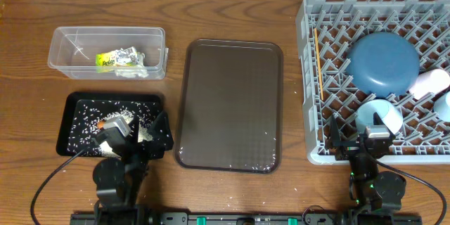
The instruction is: Sort waste into correct bins and load items into the dishwasher rack
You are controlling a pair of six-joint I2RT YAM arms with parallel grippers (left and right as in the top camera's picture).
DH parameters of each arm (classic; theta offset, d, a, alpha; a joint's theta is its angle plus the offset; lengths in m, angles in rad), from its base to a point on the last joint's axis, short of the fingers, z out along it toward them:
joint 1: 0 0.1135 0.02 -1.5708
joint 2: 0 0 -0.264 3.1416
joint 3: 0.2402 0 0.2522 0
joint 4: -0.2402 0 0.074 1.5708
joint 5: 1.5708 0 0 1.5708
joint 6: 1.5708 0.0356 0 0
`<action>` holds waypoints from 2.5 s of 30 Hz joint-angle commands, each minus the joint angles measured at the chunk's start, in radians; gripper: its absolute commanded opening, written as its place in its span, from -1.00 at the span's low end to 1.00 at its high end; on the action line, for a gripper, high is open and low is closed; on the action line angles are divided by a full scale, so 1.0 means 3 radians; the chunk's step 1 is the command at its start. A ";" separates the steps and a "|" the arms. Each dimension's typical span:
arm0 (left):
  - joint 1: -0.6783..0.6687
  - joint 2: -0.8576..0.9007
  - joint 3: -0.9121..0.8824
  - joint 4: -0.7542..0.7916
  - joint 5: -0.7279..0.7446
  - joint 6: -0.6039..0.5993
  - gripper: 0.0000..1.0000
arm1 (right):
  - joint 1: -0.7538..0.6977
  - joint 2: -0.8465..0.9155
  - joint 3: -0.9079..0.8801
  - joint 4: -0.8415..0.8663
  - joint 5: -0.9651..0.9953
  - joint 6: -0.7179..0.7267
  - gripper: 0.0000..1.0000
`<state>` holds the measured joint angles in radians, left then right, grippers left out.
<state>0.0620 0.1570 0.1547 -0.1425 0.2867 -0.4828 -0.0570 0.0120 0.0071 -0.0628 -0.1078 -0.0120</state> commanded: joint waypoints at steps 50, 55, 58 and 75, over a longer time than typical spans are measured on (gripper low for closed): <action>-0.0024 -0.0510 -0.0502 0.0234 -0.0996 0.1672 0.96 | -0.0008 -0.0022 -0.0005 -0.0015 0.0018 -0.0027 0.98; -0.0024 -0.0510 -0.0502 0.0234 -0.0996 0.1672 0.96 | -0.0008 -0.0022 -0.0005 -0.0015 0.0018 -0.0027 0.99; -0.0024 -0.0510 -0.0502 0.0233 -0.0996 0.1671 0.96 | -0.0008 -0.0022 -0.0005 -0.0015 0.0018 -0.0027 0.99; -0.0024 -0.0510 -0.0502 0.0234 -0.0994 0.1671 0.96 | -0.0008 -0.0022 -0.0005 -0.0015 0.0018 -0.0027 0.98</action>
<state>0.0570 0.0109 0.0330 -0.0517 0.0162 0.0017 -0.0570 0.0116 0.0071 -0.0628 -0.1070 -0.0120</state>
